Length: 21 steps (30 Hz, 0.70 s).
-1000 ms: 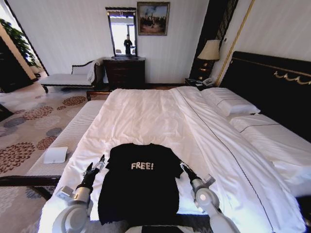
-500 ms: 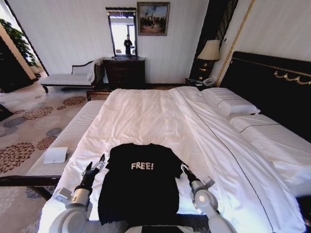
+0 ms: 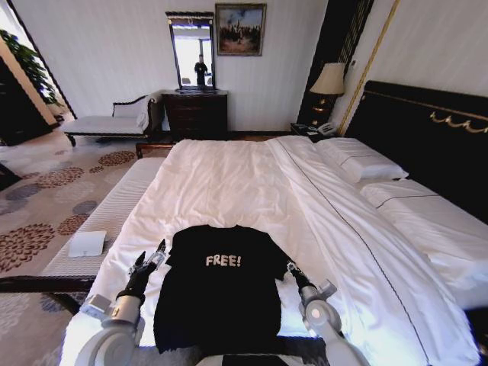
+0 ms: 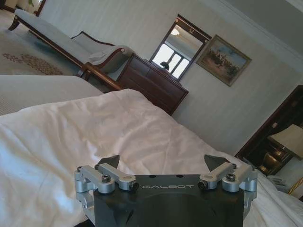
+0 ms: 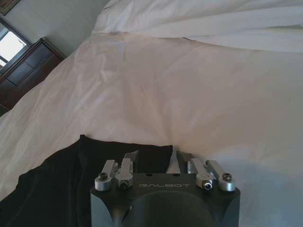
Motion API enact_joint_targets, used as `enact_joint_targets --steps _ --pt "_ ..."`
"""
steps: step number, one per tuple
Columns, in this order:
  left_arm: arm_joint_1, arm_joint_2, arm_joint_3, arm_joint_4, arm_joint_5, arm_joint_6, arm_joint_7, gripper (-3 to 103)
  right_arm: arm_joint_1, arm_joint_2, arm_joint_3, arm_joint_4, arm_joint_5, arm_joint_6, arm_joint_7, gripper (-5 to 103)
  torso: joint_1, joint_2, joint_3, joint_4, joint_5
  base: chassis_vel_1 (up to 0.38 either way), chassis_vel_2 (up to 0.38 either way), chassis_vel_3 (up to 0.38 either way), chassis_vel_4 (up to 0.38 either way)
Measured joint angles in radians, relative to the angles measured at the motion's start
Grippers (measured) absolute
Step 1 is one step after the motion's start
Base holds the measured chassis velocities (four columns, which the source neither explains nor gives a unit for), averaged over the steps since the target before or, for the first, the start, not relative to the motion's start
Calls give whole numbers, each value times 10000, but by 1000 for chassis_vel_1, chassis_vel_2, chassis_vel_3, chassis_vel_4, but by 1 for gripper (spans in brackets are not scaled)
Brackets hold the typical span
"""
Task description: Fold the clothes on the bed.
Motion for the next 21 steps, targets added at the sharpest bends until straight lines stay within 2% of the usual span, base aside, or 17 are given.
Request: enact_joint_targets --steps 3,5,8,11,12,14,17,21 --pt "-21 1 1 58 -6 0 -1 100 -2 6 12 -6 -1 2 -3 46 0 0 0 0 0 0 0 0 0" --pt "-34 0 7 93 -10 1 -1 100 2 15 14 -8 -2 3 -4 37 0 0 0 -1 0 0 0 0 0" --pt "-38 -3 14 111 -12 1 -1 100 25 21 14 -25 -7 3 -4 32 0 0 0 0 0 0 0 0 0" --pt "-50 -3 21 157 -15 1 -1 100 60 24 2 -75 -20 3 -4 16 0 0 0 0 0 0 0 0 0" --pt "-50 -3 21 157 -15 1 -1 100 60 24 2 -75 -20 3 -4 16 0 0 0 0 0 0 0 0 0" --pt "-68 -5 29 217 -12 0 -1 100 69 11 -6 -119 -47 3 -4 5 0 0 0 0 0 0 0 0 0" --pt "-80 -39 79 277 33 -6 0 100 100 -28 -4 -162 -55 8 -5 1 0 0 0 0 0 0 0 0 0" --pt "-99 -81 130 301 97 -8 0 100 142 -68 1 -220 -65 38 -12 0 0 0 0 0 0 0 0 0 0"
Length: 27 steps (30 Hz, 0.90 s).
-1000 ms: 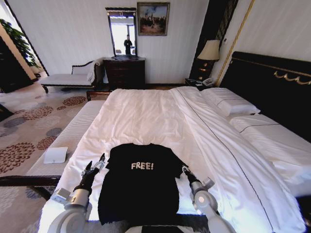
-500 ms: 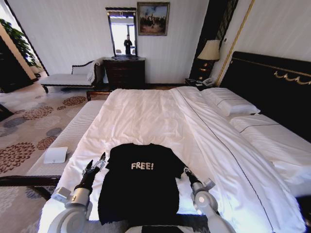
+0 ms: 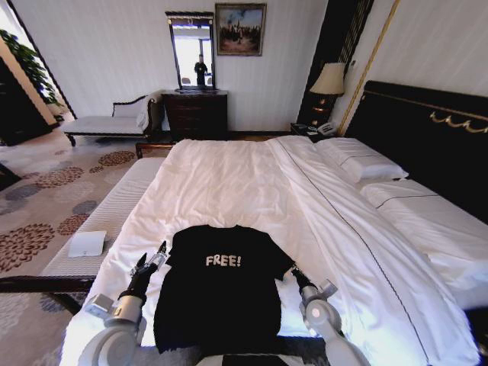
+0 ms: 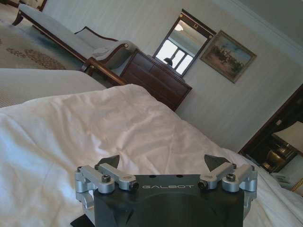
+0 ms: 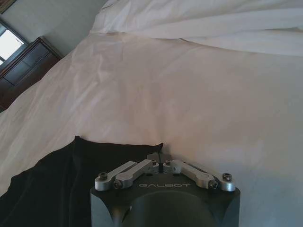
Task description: Fold the clothes on the bed.
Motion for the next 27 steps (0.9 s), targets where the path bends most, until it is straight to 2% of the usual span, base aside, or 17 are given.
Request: enact_joint_targets --steps 27 --pt "-55 -151 94 157 188 -37 8 100 -50 -125 320 694 -111 256 -38 0 0 0 0 0 0 0 0 0 0"
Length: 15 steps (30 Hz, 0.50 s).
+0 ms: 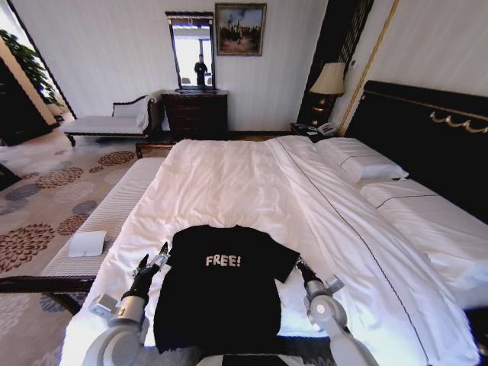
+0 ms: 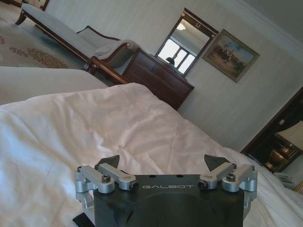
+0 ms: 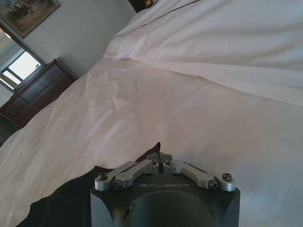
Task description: Fold the clothes on the bed.
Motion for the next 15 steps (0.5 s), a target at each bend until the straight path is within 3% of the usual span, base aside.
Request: enact_joint_targets --steps 15 --pt "84 76 -64 33 -89 -44 27 100 41 -35 138 29 -22 -24 35 0 0 0 0 0 0 0 0 0 0"
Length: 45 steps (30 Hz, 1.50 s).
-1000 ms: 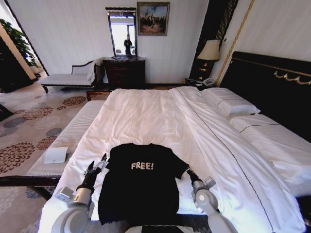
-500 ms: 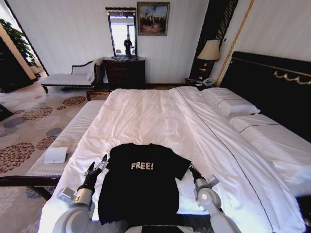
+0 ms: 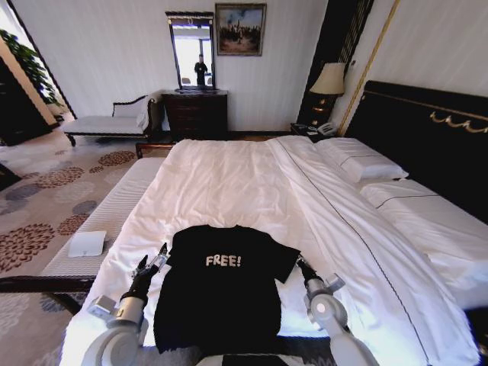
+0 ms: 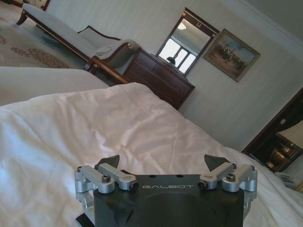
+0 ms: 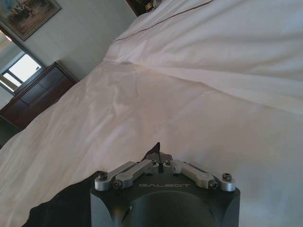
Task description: Fold the clothes on the bed.
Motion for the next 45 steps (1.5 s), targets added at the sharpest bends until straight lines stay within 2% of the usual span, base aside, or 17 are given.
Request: enact_joint_targets --steps 21,24,26,29,30,32,33,35,36,37,38,40,42,43,44,45 --pt "-25 -37 75 227 16 -28 10 100 218 -125 -132 -516 -51 -5 39 -2 0 0 0 0 0 0 0 0 0" --pt "-54 -71 98 325 46 -34 12 100 119 -166 -124 -399 -75 -27 127 14 0 -1 0 0 1 0 0 0 0" --pt "-64 -79 97 349 49 -35 8 100 63 -203 -109 -319 -95 -29 135 14 0 0 0 0 0 0 0 0 0" --pt "-170 -84 -8 507 58 -36 -156 100 -50 -296 32 16 -109 -35 317 30 -1 0 -1 -1 0 0 0 0 0" --pt "-278 -85 -93 640 62 -23 -368 100 -84 -306 125 208 -108 -35 427 30 0 0 -1 0 2 0 0 0 0" --pt "-623 -80 -420 1055 -17 29 -1057 100 -196 -313 397 762 -84 -34 584 41 0 0 0 0 -3 0 0 0 0" --pt "-623 -80 -420 1055 -17 29 -1057 100 -196 -313 397 762 -84 -34 584 41 0 0 0 0 -3 0 0 0 0" --pt "-1012 -59 -814 1540 -402 96 -1827 100 -348 -290 629 1342 -23 -29 648 52 1 0 0 0 -3 0 0 0 0" --pt "-1192 -34 -994 1791 -637 123 -2145 100 -446 -255 737 1695 23 -21 683 52 0 0 0 -1 -3 0 0 0 0" --pt "-1287 7 -1105 2013 -793 127 -2292 100 -538 -216 803 1988 65 -17 716 58 0 0 0 -2 -3 0 0 0 0" --pt "-1287 7 -1105 2013 -793 127 -2292 100 -538 -216 803 1988 65 -17 716 58 0 0 0 -2 -3 0 0 0 0" --pt "-1206 104 -1103 2343 -685 57 -2050 100 -700 -121 876 2466 121 -9 795 69 0 0 0 -2 -5 0 0 0 0" --pt "-796 81 -845 2500 237 -233 -837 100 -841 21 862 2823 116 -4 886 80 0 0 -1 -1 -1 0 0 0 0" --pt "-582 31 -685 2510 674 -361 -288 100 -892 72 824 2937 101 -4 917 80 0 0 -1 0 -1 0 0 0 0" --pt "-582 31 -685 2510 674 -361 -288 100 -892 72 824 2937 101 -4 917 80 0 0 -1 0 -1 0 0 0 0" --pt "-410 -12 -522 2511 991 -471 79 100 -925 99 795 2997 81 -3 934 85 -1 0 -1 0 0 0 0 0 0"
